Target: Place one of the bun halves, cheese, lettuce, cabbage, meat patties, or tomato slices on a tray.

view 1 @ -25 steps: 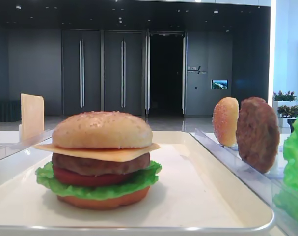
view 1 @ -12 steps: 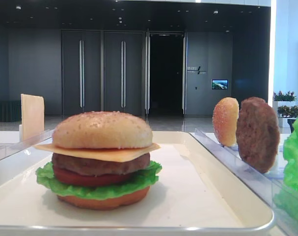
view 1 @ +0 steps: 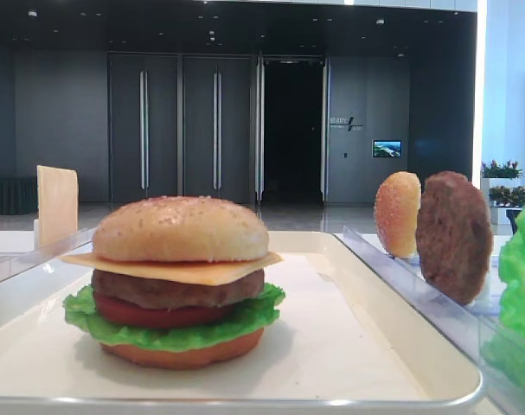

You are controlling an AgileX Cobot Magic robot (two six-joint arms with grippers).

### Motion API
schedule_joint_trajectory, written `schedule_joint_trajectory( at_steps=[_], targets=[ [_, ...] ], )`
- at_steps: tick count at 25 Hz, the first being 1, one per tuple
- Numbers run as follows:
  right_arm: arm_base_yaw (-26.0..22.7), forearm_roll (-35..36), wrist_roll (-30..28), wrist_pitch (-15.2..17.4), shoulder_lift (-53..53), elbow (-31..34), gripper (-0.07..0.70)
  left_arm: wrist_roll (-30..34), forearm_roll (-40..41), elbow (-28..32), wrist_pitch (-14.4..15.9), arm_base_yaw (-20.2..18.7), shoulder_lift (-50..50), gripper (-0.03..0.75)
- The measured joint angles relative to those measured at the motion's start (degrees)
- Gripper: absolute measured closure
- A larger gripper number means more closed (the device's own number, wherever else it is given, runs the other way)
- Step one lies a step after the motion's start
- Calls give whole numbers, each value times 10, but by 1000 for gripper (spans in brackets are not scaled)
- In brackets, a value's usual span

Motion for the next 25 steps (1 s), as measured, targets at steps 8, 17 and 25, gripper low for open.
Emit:
schedule_joint_trajectory(
  at_steps=[8,17,25],
  targets=[
    [0,-2,3,-11,-175,49,178,0,0,0,0,0,0,24],
    [0,-8,17,-14,-269,50,178,0,0,0,0,0,0,24],
    [-7,-11,28,-14,-280,50,178,0,0,0,0,0,0,24]
  ],
)
